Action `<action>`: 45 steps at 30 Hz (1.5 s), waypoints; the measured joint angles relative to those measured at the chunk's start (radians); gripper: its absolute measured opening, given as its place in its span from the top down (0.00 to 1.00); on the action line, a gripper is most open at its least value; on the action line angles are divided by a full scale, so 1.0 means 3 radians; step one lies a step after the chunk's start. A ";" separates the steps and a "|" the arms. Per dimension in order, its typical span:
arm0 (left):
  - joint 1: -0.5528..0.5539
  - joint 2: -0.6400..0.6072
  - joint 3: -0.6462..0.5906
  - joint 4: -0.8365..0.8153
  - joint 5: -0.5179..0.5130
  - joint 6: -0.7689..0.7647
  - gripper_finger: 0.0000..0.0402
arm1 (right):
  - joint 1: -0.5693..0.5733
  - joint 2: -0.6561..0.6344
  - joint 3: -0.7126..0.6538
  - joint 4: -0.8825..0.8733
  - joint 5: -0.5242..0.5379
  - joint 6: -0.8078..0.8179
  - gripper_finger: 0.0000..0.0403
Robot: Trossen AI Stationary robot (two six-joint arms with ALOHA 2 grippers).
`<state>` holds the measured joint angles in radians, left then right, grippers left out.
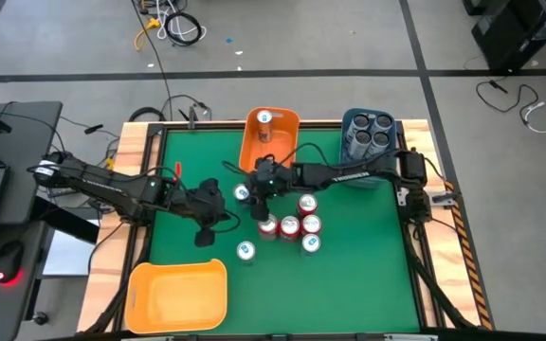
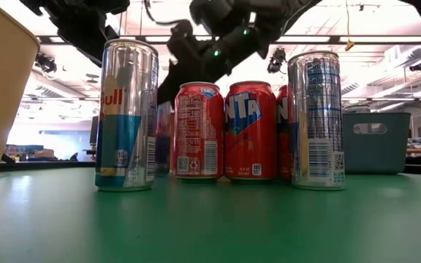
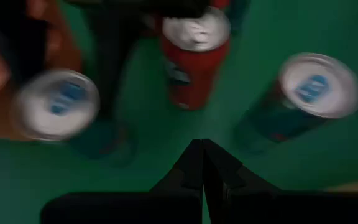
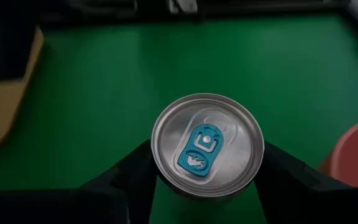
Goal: Sort soda cans
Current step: Put the blue soda can into the orange bin
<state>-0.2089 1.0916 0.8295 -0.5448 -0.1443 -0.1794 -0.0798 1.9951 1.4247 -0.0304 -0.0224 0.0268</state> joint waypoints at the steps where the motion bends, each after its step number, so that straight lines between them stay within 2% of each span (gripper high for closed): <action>1: 0.0000 0.0000 0.0000 -0.0001 -0.0077 0.0025 0.99 | -0.0011 0.0022 0.0000 0.0047 -0.0010 0.0011 0.45; 7: 0.0021 -0.0045 -0.0060 0.0212 -0.0290 0.0088 0.99 | -0.0027 0.0050 -0.0002 0.0086 -0.0043 0.0068 0.44; 11: 0.0095 -0.0194 -0.0369 0.0818 -0.0294 0.0212 0.99 | -0.0022 0.0050 -0.0010 0.0148 -0.0059 0.0074 0.42; 18: 0.0249 -0.0597 -0.0963 0.1545 -0.0299 0.0163 0.99 | -0.0016 0.0050 -0.0010 0.0128 -0.0065 0.0075 0.36; 21: 0.0304 -0.0699 -0.1109 0.1624 -0.0299 0.0064 0.99 | -0.0016 0.0050 -0.0010 0.0155 -0.0063 0.0075 0.34; 26: 0.0326 -0.0673 -0.1090 0.1646 -0.0298 0.0003 0.96 | -0.0012 0.0050 -0.0010 0.0190 -0.0063 0.0075 0.33; 31: 0.0327 -0.0669 -0.0944 0.1577 -0.0295 0.0049 0.85 | -0.0002 0.0050 -0.0010 0.0234 -0.0063 0.0075 0.33; 38: 0.0327 -0.0669 -0.0815 0.1420 -0.0312 -0.0038 0.60 | 0.0003 0.0007 -0.0012 0.0235 -0.0060 0.0102 0.27; 45: 0.0334 -0.0669 -0.0814 0.1124 -0.0736 -0.0207 0.37 | 0.0004 -0.0384 -0.0012 -0.0111 -0.0057 0.0016 0.18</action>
<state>-0.1088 0.8909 0.5854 -0.2076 -0.3650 -0.2415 -0.0786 1.8799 1.4212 -0.0636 -0.0395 0.0316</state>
